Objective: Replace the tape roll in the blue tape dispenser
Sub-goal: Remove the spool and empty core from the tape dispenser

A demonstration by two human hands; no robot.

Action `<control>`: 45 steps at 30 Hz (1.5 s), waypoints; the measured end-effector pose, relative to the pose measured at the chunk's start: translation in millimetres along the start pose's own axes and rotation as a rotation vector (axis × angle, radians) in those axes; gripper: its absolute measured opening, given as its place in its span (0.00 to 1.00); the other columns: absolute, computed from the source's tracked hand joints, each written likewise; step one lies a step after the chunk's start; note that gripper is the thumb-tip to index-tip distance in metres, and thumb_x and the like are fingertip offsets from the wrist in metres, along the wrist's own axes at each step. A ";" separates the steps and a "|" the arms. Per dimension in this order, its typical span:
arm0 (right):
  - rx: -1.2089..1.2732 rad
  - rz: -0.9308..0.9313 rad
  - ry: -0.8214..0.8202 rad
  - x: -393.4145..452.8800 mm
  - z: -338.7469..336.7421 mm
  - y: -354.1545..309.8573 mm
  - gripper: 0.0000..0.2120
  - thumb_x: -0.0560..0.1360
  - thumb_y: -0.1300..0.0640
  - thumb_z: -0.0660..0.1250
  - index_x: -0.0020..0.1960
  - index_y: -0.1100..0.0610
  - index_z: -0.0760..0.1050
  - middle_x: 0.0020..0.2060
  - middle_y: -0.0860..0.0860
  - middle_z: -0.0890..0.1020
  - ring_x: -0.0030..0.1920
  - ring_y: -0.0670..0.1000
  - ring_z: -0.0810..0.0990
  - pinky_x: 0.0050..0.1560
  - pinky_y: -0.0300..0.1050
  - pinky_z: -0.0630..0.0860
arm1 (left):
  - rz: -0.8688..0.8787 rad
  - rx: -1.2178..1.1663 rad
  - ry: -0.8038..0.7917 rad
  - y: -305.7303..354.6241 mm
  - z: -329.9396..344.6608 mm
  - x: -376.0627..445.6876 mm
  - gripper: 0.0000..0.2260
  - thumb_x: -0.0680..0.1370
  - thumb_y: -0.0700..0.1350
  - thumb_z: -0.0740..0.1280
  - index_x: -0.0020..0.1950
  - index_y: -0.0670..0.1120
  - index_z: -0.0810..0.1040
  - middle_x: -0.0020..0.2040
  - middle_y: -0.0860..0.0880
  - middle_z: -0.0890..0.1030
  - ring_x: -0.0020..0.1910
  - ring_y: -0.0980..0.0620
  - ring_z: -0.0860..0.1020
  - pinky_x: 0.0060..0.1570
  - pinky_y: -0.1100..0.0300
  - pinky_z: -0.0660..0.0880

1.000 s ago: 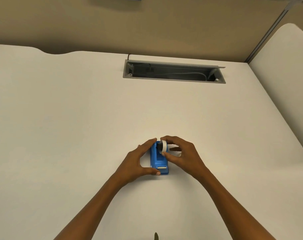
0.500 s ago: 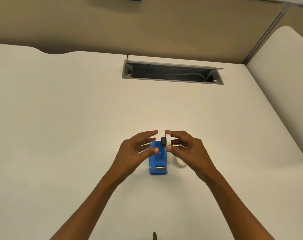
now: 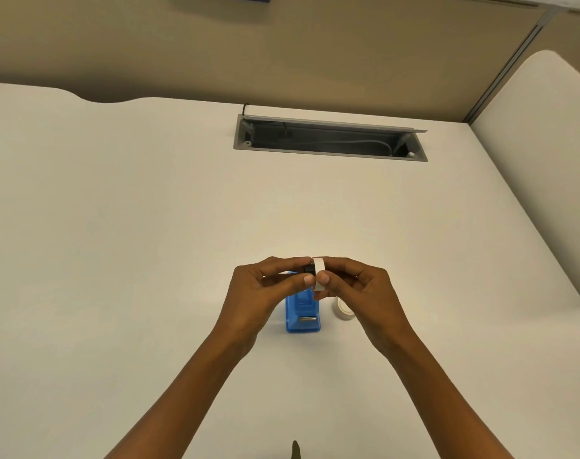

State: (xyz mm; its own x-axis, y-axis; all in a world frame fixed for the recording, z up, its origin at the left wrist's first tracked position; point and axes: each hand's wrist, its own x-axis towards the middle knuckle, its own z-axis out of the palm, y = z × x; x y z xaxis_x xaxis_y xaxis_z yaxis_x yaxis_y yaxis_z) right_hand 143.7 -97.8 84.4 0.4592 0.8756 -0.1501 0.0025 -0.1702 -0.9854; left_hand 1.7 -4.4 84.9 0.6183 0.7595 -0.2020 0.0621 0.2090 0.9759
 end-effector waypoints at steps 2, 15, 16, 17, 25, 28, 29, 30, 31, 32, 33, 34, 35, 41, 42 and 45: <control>-0.010 -0.009 0.008 -0.5 0.4 -0.6 0.23 0.64 0.45 0.70 0.55 0.55 0.81 0.45 0.53 0.87 0.41 0.52 0.86 0.45 0.41 0.81 | -0.018 -0.013 -0.003 1.5 0.7 -0.3 0.10 0.69 0.41 0.74 0.50 0.49 0.84 0.48 0.50 0.86 0.49 0.53 0.83 0.52 0.62 0.76; -0.017 -0.099 -0.032 -1.3 1.0 3.0 0.15 0.69 0.58 0.73 0.53 0.45 0.80 0.51 0.48 0.83 0.51 0.48 0.82 0.50 0.35 0.78 | -0.122 -0.209 -0.013 -2.6 -1.1 -0.2 0.14 0.63 0.48 0.74 0.48 0.49 0.85 0.47 0.49 0.86 0.48 0.50 0.84 0.48 0.62 0.80; -0.010 -0.114 -0.045 -0.4 -0.4 4.3 0.17 0.69 0.61 0.73 0.55 0.45 0.80 0.52 0.48 0.83 0.52 0.49 0.82 0.51 0.36 0.78 | -0.148 -0.264 -0.003 -4.1 -1.9 -0.3 0.14 0.62 0.48 0.75 0.47 0.49 0.85 0.46 0.48 0.87 0.48 0.49 0.84 0.46 0.63 0.80; 0.001 -0.122 -0.049 1.0 -1.9 5.1 0.18 0.70 0.62 0.73 0.56 0.45 0.80 0.53 0.48 0.82 0.53 0.49 0.81 0.52 0.36 0.78 | -0.172 -0.312 0.013 -5.8 -3.1 -0.4 0.14 0.62 0.47 0.75 0.46 0.48 0.85 0.46 0.47 0.87 0.48 0.48 0.84 0.44 0.64 0.80; -0.151 0.003 0.251 60.1 -11.3 26.2 0.20 0.65 0.58 0.78 0.55 0.52 0.80 0.48 0.48 0.84 0.46 0.44 0.81 0.45 0.31 0.77 | -0.250 -0.406 0.107 -14.9 -14.5 -4.8 0.12 0.61 0.44 0.74 0.44 0.48 0.86 0.45 0.48 0.87 0.46 0.50 0.84 0.39 0.65 0.80; -0.345 0.013 0.205 85.9 -1.1 39.3 0.22 0.65 0.58 0.78 0.58 0.56 0.78 0.52 0.54 0.82 0.47 0.48 0.80 0.48 0.33 0.76 | -0.264 -0.402 0.123 -17.4 -15.3 -7.4 0.13 0.60 0.45 0.74 0.44 0.48 0.86 0.45 0.49 0.87 0.46 0.50 0.84 0.39 0.65 0.80; -0.394 0.018 0.175 92.4 3.0 42.3 0.24 0.65 0.58 0.78 0.59 0.57 0.77 0.52 0.55 0.81 0.47 0.49 0.79 0.49 0.35 0.75 | -0.262 -0.397 0.126 -17.9 -15.9 -8.3 0.13 0.60 0.46 0.74 0.43 0.48 0.86 0.45 0.49 0.87 0.46 0.50 0.84 0.39 0.66 0.79; -0.432 0.022 0.145 97.8 6.8 45.1 0.25 0.65 0.59 0.77 0.60 0.58 0.76 0.52 0.56 0.81 0.47 0.50 0.78 0.50 0.38 0.75 | -0.260 -0.394 0.128 -18.4 -16.5 -8.7 0.13 0.59 0.46 0.74 0.43 0.49 0.86 0.45 0.49 0.87 0.46 0.50 0.84 0.38 0.66 0.79; -0.469 0.021 0.122 102.4 10.5 47.4 0.25 0.65 0.60 0.77 0.60 0.59 0.76 0.52 0.58 0.80 0.47 0.51 0.78 0.52 0.41 0.76 | -0.258 -0.393 0.132 -18.6 -17.6 -8.9 0.14 0.59 0.47 0.75 0.43 0.49 0.86 0.45 0.49 0.87 0.46 0.50 0.84 0.38 0.66 0.79; -0.506 0.017 0.106 105.5 13.6 49.8 0.24 0.65 0.61 0.77 0.60 0.60 0.75 0.53 0.58 0.80 0.49 0.52 0.78 0.53 0.43 0.75 | -0.257 -0.394 0.136 -19.1 -18.4 -8.9 0.14 0.59 0.47 0.75 0.43 0.49 0.86 0.45 0.49 0.87 0.46 0.49 0.84 0.38 0.66 0.79; -0.534 0.011 0.100 108.1 15.9 51.8 0.23 0.65 0.61 0.77 0.59 0.60 0.76 0.54 0.58 0.80 0.51 0.53 0.78 0.54 0.44 0.75 | -0.254 -0.396 0.139 -19.6 -19.6 -8.7 0.14 0.59 0.47 0.75 0.44 0.48 0.86 0.46 0.48 0.87 0.47 0.49 0.84 0.39 0.66 0.79; -0.550 0.010 0.100 110.2 17.4 53.7 0.22 0.65 0.61 0.77 0.58 0.60 0.76 0.54 0.59 0.79 0.52 0.55 0.79 0.54 0.43 0.75 | -0.252 -0.395 0.143 -20.2 -20.3 -8.1 0.15 0.59 0.47 0.75 0.44 0.48 0.85 0.46 0.48 0.87 0.47 0.49 0.84 0.39 0.65 0.80; -0.561 0.010 0.103 111.9 18.6 55.1 0.22 0.65 0.61 0.77 0.57 0.60 0.77 0.55 0.58 0.79 0.53 0.55 0.78 0.54 0.42 0.74 | -0.252 -0.394 0.151 -20.8 -21.0 -7.5 0.15 0.59 0.47 0.75 0.44 0.48 0.85 0.46 0.48 0.86 0.47 0.49 0.84 0.40 0.64 0.80; -0.537 0.020 0.076 110.2 7.1 54.1 0.27 0.65 0.58 0.78 0.62 0.55 0.74 0.52 0.54 0.77 0.45 0.48 0.75 0.43 0.30 0.70 | -0.263 -0.394 0.165 -23.0 -20.8 -4.4 0.14 0.59 0.47 0.74 0.44 0.48 0.85 0.46 0.48 0.87 0.47 0.49 0.84 0.40 0.64 0.81; -0.509 0.019 0.098 106.0 1.0 53.8 0.24 0.66 0.57 0.77 0.61 0.55 0.75 0.51 0.54 0.78 0.45 0.48 0.76 0.43 0.29 0.70 | -0.261 -0.397 0.162 -23.3 -20.8 -4.1 0.15 0.59 0.47 0.74 0.44 0.48 0.85 0.46 0.48 0.87 0.47 0.49 0.84 0.40 0.64 0.81; -0.512 0.024 0.152 84.8 -19.1 55.6 0.13 0.70 0.56 0.74 0.53 0.52 0.79 0.48 0.51 0.80 0.45 0.48 0.78 0.41 0.27 0.72 | -0.257 -0.423 0.142 -25.2 -20.8 -5.0 0.15 0.59 0.47 0.75 0.45 0.48 0.85 0.46 0.48 0.87 0.47 0.49 0.84 0.41 0.65 0.80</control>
State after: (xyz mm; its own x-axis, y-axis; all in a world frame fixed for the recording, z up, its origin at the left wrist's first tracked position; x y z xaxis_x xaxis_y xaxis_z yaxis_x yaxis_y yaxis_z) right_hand 199.7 -41.7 18.4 0.5879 0.7998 -0.1213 0.4058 -0.4213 -0.8111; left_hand -19.3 -0.7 59.6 0.5108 0.7206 -0.4689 -0.1423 0.6087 0.7805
